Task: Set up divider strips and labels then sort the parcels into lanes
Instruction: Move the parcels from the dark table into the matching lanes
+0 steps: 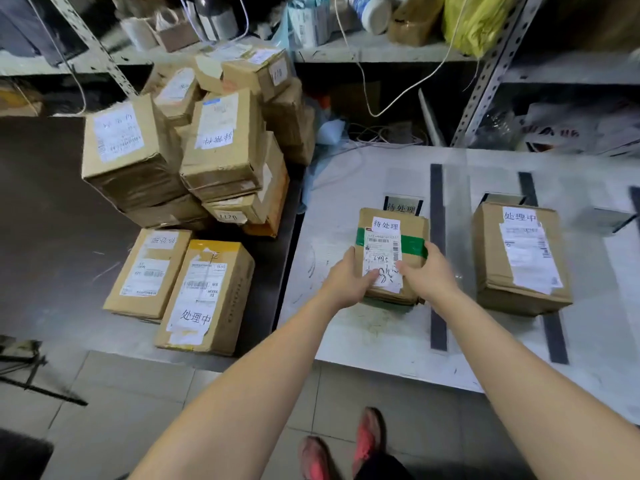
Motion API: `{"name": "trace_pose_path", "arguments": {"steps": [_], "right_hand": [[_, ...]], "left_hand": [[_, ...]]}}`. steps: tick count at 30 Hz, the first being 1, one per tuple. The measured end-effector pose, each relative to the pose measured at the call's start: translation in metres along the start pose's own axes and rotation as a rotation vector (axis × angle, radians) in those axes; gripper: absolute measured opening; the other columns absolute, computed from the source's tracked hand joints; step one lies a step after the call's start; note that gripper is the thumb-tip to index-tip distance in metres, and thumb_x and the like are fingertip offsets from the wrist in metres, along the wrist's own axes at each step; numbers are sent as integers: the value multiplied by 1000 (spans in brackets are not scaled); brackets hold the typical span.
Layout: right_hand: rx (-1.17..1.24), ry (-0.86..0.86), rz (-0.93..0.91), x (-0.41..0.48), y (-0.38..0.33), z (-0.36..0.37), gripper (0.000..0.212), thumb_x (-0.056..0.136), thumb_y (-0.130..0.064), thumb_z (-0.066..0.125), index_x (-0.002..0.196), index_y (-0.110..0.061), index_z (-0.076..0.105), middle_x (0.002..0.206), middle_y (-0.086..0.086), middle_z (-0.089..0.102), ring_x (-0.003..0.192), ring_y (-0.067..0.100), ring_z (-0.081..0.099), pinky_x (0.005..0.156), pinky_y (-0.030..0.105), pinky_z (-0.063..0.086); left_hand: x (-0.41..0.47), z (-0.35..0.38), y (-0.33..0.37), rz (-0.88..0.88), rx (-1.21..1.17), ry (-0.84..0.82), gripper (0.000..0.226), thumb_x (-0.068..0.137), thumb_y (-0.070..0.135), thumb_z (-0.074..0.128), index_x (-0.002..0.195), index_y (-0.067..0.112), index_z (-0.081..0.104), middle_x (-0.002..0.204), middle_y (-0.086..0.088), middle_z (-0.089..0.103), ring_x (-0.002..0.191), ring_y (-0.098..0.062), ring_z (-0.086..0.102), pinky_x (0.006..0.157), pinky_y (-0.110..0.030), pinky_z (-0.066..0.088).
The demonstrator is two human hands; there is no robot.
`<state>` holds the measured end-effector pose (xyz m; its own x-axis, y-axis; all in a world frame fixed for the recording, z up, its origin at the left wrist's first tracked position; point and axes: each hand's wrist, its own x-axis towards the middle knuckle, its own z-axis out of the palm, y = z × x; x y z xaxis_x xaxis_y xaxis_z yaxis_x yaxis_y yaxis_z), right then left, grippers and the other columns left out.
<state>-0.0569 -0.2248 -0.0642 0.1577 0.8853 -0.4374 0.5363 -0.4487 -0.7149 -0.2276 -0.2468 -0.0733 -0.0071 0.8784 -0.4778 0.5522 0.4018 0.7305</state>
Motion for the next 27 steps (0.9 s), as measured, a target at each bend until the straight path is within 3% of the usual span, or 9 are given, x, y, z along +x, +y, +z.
{"name": "trace_pose_path", "arguments": {"steps": [5, 9, 12, 14, 17, 21, 23, 25, 27], "right_hand": [[-94, 46, -6, -3, 1, 5, 58, 89, -23, 74, 141, -19, 49, 132, 3, 63, 118, 27, 61, 94, 40, 51], [-258, 133, -126, -10, -25, 17, 57, 83, -29, 72, 135, -18, 51, 134, 11, 54, 123, 32, 52, 100, 50, 50], [-307, 34, -228, -31, -68, 33, 63, 90, -28, 69, 147, -20, 44, 144, 9, 48, 125, 31, 50, 96, 43, 48], [-292, -25, -332, -47, -96, 48, 58, 92, -27, 67, 146, -21, 47, 146, 5, 50, 126, 26, 52, 97, 39, 46], [-259, -67, -411, -73, -130, 73, 53, 92, -29, 65, 143, -22, 54, 147, 2, 54, 130, 22, 55, 103, 39, 47], [-226, -125, -439, -119, -157, 116, 51, 93, -28, 66, 142, -20, 56, 145, 1, 57, 128, 21, 57, 99, 33, 48], [-193, -154, -428, -141, -162, 140, 54, 93, -28, 68, 144, -20, 54, 145, 3, 57, 130, 23, 57, 101, 33, 47], [-165, -173, -398, -161, -162, 164, 59, 92, -30, 70, 146, -19, 52, 146, 4, 56, 129, 23, 57, 103, 34, 48], [-141, -174, -374, -176, -160, 184, 58, 92, -30, 71, 145, -19, 52, 145, 3, 58, 124, 20, 58, 97, 31, 48]], "left_hand": [[-5, -10, -2, -32, 48, -45, 74, 94, 30, 70, 153, 11, 29, 147, -8, 53, 130, -28, 54, 103, -37, 47], [-13, -40, -5, -48, 162, 57, 98, 91, 38, 72, 160, 5, 12, 153, -17, 43, 135, -32, 49, 102, -41, 48], [-31, -85, -4, 24, 270, 177, 60, 88, 36, 71, 135, 7, 46, 133, -13, 55, 123, -32, 56, 91, -40, 51], [-49, -119, -7, 77, 302, 275, 37, 86, 30, 71, 114, 11, 55, 116, -9, 59, 113, -30, 59, 81, -36, 49], [-78, -170, -23, 86, 327, 402, 49, 86, 29, 69, 130, 8, 62, 126, -9, 63, 114, -28, 60, 94, -38, 52], [-116, -221, -68, -15, 244, 485, 50, 88, 32, 64, 135, 14, 61, 127, -4, 65, 116, -28, 61, 94, -39, 52], [-133, -236, -94, -59, 213, 507, 38, 89, 33, 61, 120, 12, 66, 111, -7, 69, 105, -30, 64, 85, -40, 52], [-148, -241, -118, -80, 196, 515, 15, 86, 29, 60, 82, 14, 60, 78, -7, 62, 79, -28, 60, 65, -36, 46], [-160, -240, -140, -107, 181, 529, 22, 85, 28, 60, 70, 17, 48, 66, -1, 53, 65, -23, 51, 56, -32, 38]]}}
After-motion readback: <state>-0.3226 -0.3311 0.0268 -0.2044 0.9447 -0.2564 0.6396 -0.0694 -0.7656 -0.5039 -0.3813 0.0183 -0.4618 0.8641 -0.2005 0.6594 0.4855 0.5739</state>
